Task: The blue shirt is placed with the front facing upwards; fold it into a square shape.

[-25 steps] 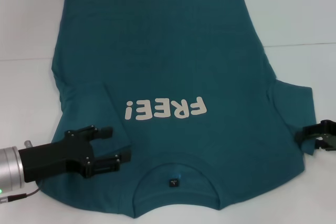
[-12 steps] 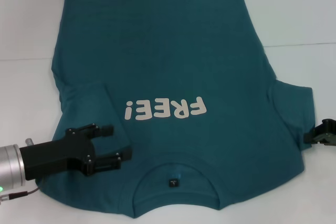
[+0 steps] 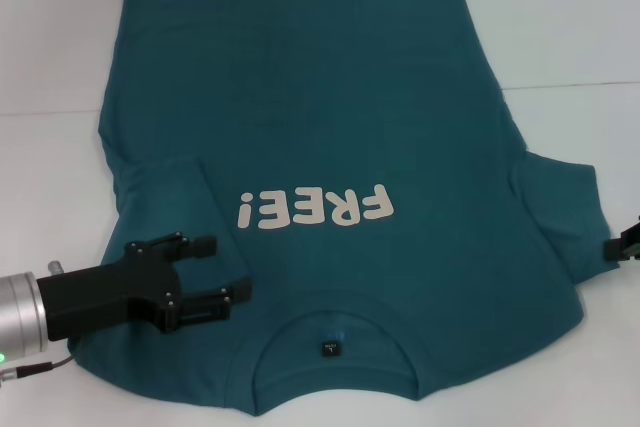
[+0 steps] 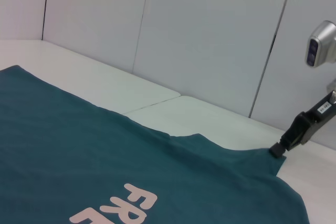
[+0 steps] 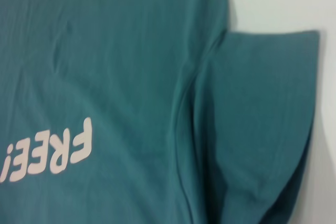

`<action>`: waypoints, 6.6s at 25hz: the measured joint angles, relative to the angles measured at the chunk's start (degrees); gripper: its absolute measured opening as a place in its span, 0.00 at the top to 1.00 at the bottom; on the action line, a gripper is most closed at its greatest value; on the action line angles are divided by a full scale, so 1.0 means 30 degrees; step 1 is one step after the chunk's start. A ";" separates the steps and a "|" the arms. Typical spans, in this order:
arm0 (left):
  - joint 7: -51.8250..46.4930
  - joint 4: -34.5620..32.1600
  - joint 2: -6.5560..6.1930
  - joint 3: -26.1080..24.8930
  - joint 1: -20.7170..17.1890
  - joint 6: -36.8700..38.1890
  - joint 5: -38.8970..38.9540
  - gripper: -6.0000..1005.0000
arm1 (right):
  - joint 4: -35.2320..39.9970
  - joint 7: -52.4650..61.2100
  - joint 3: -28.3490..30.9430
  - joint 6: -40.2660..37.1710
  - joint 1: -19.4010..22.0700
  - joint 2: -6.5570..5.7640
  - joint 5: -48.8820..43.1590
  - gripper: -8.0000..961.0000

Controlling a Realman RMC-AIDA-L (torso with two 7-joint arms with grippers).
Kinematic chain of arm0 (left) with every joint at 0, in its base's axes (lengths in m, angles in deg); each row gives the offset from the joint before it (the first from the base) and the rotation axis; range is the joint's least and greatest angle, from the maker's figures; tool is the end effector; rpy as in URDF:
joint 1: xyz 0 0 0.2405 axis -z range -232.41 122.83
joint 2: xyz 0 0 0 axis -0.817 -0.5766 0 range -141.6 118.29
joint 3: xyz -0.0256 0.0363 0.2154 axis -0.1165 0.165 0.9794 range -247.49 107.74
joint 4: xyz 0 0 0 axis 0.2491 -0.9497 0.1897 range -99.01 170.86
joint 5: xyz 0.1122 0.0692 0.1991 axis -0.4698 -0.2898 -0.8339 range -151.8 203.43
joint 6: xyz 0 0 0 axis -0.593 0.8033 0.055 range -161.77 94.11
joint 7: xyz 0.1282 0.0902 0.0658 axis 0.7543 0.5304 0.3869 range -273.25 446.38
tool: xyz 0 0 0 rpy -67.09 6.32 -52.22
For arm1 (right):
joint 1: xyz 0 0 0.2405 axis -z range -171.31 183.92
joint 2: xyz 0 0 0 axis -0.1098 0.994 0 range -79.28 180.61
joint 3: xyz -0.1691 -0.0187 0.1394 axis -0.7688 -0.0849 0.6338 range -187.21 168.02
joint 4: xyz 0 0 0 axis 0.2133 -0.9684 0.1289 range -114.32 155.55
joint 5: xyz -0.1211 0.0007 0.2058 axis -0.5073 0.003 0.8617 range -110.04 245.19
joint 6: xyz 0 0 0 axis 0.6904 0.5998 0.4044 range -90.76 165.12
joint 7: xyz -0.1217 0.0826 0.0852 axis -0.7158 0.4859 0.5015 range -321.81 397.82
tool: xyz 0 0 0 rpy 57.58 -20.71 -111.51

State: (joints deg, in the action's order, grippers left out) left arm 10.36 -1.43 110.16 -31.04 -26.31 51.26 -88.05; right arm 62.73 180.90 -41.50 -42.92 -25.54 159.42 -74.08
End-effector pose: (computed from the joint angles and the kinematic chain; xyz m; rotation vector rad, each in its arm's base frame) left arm -0.2494 0.3433 -0.0204 -2.6564 -0.6415 -0.7039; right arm 0.3423 0.3676 0.0917 -1.9113 1.8709 0.2527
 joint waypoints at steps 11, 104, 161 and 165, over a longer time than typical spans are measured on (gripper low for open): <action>-0.0002 0.0000 0.0000 -0.0001 -0.0074 0.0048 -0.0041 0.16 | 0.0337 0.0268 -0.0001 0.0065 0.0066 -0.0632 -0.0113 0.99; -0.0018 0.0018 -0.0061 0.0035 -0.0207 0.0076 -0.0104 0.16 | 0.3724 0.1220 -0.6498 -0.3320 -0.8306 0.1600 -0.6733 0.83; 0.0206 0.0147 0.0083 0.0034 -0.0353 -0.0005 -0.0103 0.16 | -0.3345 0.2947 -0.4232 0.9584 -0.5421 0.0596 -0.4410 0.34; 0.0206 0.0148 0.0087 0.0035 -0.0354 -0.0005 -0.0103 0.16 | -0.4017 0.2774 -0.4229 1.0166 -0.5530 0.0695 -0.4414 0.35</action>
State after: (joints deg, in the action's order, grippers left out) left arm 10.98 -0.98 110.42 -30.94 -27.37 51.25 -88.35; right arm 50.68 189.22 -54.18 -12.42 -42.13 161.50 -87.32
